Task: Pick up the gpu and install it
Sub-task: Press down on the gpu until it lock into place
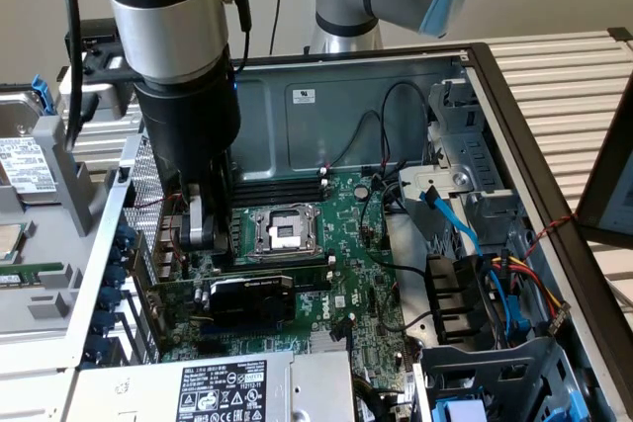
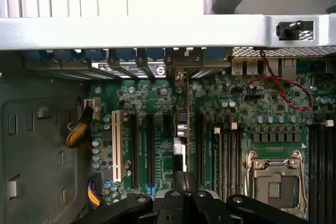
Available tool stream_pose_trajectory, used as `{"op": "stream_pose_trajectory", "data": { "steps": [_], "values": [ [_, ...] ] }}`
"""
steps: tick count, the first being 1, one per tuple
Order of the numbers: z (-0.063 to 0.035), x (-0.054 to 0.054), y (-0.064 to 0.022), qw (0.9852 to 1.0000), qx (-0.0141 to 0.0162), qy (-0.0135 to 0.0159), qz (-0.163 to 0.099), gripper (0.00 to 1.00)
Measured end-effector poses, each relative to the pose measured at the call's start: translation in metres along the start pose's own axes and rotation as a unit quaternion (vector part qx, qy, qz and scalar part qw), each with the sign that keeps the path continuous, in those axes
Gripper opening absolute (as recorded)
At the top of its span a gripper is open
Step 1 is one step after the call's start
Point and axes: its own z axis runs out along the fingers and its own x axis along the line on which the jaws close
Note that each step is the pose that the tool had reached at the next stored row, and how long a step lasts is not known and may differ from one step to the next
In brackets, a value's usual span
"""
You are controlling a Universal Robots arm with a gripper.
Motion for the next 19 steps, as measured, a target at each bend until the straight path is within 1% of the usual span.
{"op": "stream_pose_trajectory", "data": {
  "steps": [5,8,9,10,11,13,15,16,19],
  "values": [
    [0.0086,0.000,0.0032,1.0000,-0.0002,-0.0002,0.001,0.11],
    [0.0118,0.000,0.0039,1.0000,-0.0020,-0.0015,0.002,0.11],
    [0.0125,0.000,0.0041,1.0000,-0.0027,-0.0025,0.003,0.11],
    [0.0131,0.000,0.0041,1.0000,-0.0034,-0.0041,0.003,0.11],
    [0.0144,0.000,0.0042,1.0000,-0.0047,-0.0075,0.003,0.11],
    [0.0159,0.000,0.0043,0.9999,-0.0060,-0.0098,0.004,0.11],
    [0.0187,0.000,0.0045,0.9999,-0.0084,-0.0113,0.005,0.11],
    [0.0194,0.000,0.0046,0.9999,-0.0102,-0.0118,0.006,0.11],
    [0.0221,0.000,0.0049,0.9998,-0.0138,-0.0127,0.007,0.11]
  ]
}}
